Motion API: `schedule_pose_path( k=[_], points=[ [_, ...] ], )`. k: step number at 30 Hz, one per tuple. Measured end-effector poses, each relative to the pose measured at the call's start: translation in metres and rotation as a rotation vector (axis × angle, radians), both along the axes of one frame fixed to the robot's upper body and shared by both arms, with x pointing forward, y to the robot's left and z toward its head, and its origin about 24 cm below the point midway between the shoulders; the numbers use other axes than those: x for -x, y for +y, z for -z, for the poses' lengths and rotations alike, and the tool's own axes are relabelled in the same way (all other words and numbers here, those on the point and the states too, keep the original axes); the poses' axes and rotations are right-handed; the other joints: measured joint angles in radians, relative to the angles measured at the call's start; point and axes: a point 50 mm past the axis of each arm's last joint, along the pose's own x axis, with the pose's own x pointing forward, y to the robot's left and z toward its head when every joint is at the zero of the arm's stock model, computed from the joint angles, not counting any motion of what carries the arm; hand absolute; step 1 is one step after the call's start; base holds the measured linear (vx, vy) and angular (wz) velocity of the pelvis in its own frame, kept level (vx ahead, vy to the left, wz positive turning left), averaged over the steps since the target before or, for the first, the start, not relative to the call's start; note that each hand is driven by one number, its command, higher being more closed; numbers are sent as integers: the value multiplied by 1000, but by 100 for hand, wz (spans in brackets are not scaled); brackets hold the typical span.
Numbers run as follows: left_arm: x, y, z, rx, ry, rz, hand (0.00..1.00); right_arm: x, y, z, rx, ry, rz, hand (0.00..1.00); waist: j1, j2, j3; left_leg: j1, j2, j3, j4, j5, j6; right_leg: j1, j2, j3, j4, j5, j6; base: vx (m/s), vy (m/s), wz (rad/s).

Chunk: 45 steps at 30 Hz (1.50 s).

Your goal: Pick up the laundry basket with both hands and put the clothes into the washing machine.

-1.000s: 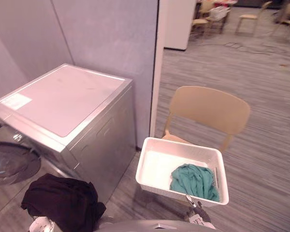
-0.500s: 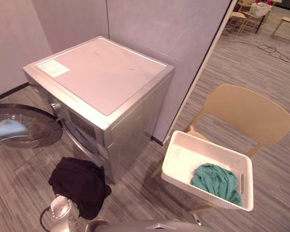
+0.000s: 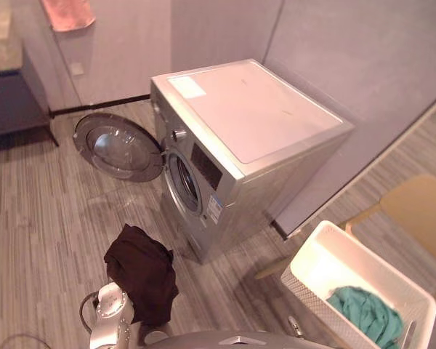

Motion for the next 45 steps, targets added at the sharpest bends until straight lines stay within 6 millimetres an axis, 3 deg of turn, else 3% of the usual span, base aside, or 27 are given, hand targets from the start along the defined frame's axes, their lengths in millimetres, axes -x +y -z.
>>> schedule_pose_path(
  k=[2, 5, 6, 7, 10, 12, 15, 18, 19, 21, 22, 23, 25, 26, 28, 29, 31, 34, 35, 37, 38, 39, 40, 41, 42, 44, 45],
  points=[
    [5, -11, 6, 28, 30, 37, 100, -1, 1, 0, -7, -12, -11, 0, 1, -4, -3, -30, -21, -24, 38, 2, -18, 30, 13, 71, -47, -75, 64, -11, -71, 30],
    [1, -19, 2, 43, 8, 89, 100, -1, 2, 0, -12, -22, -16, 0, 0, -15, -9, -89, -41, -53, 69, 22, -54, 48, 17, 150, -128, -197, 99, -63, -171, 36],
    [0, -28, 5, 67, 19, 101, 100, -4, 0, -1, -5, -31, -14, 0, -6, 6, -2, -93, -28, -85, 71, 37, -63, 69, 44, 145, -137, -212, 113, -89, -202, 52],
    [2, -33, 8, 87, 33, 109, 100, -1, -6, -2, 17, -26, -10, 0, -9, 6, -1, -80, -26, -70, 29, 86, -51, 82, 42, 110, -138, -211, 107, -73, -191, 65],
    [-1, -44, 6, 111, 22, 151, 100, 1, -7, -1, 19, -18, -20, 0, -3, 22, -9, -61, -19, -4, 4, 123, -7, 126, 52, 67, -145, -210, 105, -17, -102, 58],
    [-1, -43, 6, 111, 21, 149, 100, -9, -6, -3, 22, -37, -62, 0, 2, 23, -10, -51, -14, 1, -32, 149, -33, 126, 57, 68, -142, -204, 97, -20, -28, 15],
    [-3, -45, 1, 107, -2, 161, 100, -23, -1, -4, 17, -67, -95, 0, 17, 21, -1, -78, -17, 1, 9, 144, -29, 129, 58, 72, -145, -200, 93, -52, 36, 16],
    [-4, -49, 1, 113, -5, 177, 100, -29, -4, -6, 26, -79, -107, 0, 12, 32, 35, -136, -21, 12, 130, 84, 14, 137, 52, 61, -116, -222, 95, -133, 107, 23],
    [-2, -47, 2, 114, 1, 169, 100, -29, -3, -5, 23, -77, -115, 0, 13, 33, 43, -150, -8, 116, 141, 44, 69, 116, 20, 66, -84, -237, 100, -126, 130, 16],
    [-2, -46, 1, 117, -2, 156, 100, -26, 2, -4, 10, -69, -119, 0, 7, -10, 35, -157, 24, 250, 144, 16, 111, 95, -32, 59, -83, -234, 102, -64, 167, 16],
    [-3, -44, 0, 112, -9, 152, 100, -20, -1, -3, 17, -52, -115, 0, 7, 0, 35, -215, 71, 278, 267, -2, 169, 70, -57, 57, -77, -220, 123, -11, 218, 7],
    [-3, -44, 0, 113, -7, 150, 100, -20, -2, -3, 21, -51, -115, 0, 4, 5, 34, -230, 92, 271, 314, -10, 179, 70, -61, 57, -83, -215, 132, -9, 320, -5],
    [-3, -45, 1, 127, -9, 141, 100, -11, -3, -2, 20, -28, -99, 0, -4, 9, 28, -234, 142, 212, 359, -40, 173, 74, -90, 62, -104, -214, 142, 50, 404, 3],
    [-5, -46, 1, 126, -6, 152, 100, -3, -2, 2, 4, 4, -67, 0, -16, 4, 19, -245, 114, 198, 354, -63, 39, 74, -117, 71, -112, -232, 155, 104, 419, 21],
    [-7, -44, 8, 123, 26, 156, 100, 12, 6, 8, -37, 80, -20, 0, -40, -24, 7, -280, 50, 210, 372, -79, 25, 73, -140, 114, -117, -250, 160, 190, 295, 50],
    [-8, -42, 16, 136, 63, 132, 100, 18, 7, 10, -49, 112, 17, 0, -50, -29, 4, -307, 24, 221, 404, -105, 34, 85, -146, 130, -160, -191, 157, 225, 278, 41],
    [-7, -40, 18, 125, 78, 146, 100, 20, 5, 11, -52, 129, 55, 0, -61, -23, 1, -309, 0, 231, 411, -122, 47, 111, -166, 128, -242, -52, 198, 168, 354, 6],
    [-14, -41, 9, 103, 38, 204, 100, 21, -4, 10, -35, 117, 108, 0, -59, 6, -36, -315, -20, 278, 375, -132, 85, 43, -185, 141, -261, 157, 181, 121, 367, -26],
    [-16, -41, 8, 97, 31, 216, 100, 21, -7, 9, -28, 111, 124, 0, -62, 16, -42, -314, -28, 286, 362, -130, 96, 24, -191, 140, -252, 194, 160, 124, 438, -20],
    [-23, -46, 3, 91, 2, 250, 100, 17, -20, 5, 9, 81, 145, 0, -73, 53, -50, -283, -75, 318, 295, -119, 137, -44, -219, 123, -189, 333, 17, 130, 407, -8],
    [-24, -46, 2, 90, 0, 251, 100, 16, -23, 4, 14, 73, 152, 0, -76, 59, -47, -267, -86, 324, 277, -118, 144, -58, -226, 110, -161, 359, -23, 126, 342, -5],
    [-24, -42, 2, 79, 1, 245, 100, 14, -23, 3, 13, 60, 164, 0, -82, 76, -36, -226, -98, 334, 241, -114, 156, -98, -229, 95, -53, 317, -75, 135, 353, -4],
    [-23, -39, 3, 67, 7, 242, 100, 12, -20, 3, 7, 48, 159, 0, -85, 74, -34, -175, -109, 335, 198, -106, 167, -121, -202, 73, 59, 224, -88, 95, 249, -5],
    [-22, -38, 3, 66, 9, 241, 100, 12, -17, 4, -1, 45, 156, 0, -85, 74, -33, -147, -114, 336, 175, -101, 169, -126, -178, 67, 98, 170, -81, 84, 186, -5],
    [-21, -39, 4, 67, 12, 242, 100, 11, -15, 3, 1, 32, 153, 0, -85, 75, -27, -90, -123, 336, 124, -88, 171, -136, -118, 70, 163, 60, -49, 65, 117, -1],
    [-21, -43, 4, 76, 9, 245, 100, 9, -13, 0, 7, 4, 138, 0, -93, 69, -26, -13, -137, 337, 35, -74, 172, -189, 5, 67, 257, -77, -28, 92, 65, 0],
    [-21, -44, 4, 76, 9, 247, 100, 9, -13, 0, 6, 1, 139, 0, -97, 68, -26, 2, -141, 338, 11, -70, 173, -213, 40, 62, 275, -108, -27, 111, -11, 0]
  ],
)
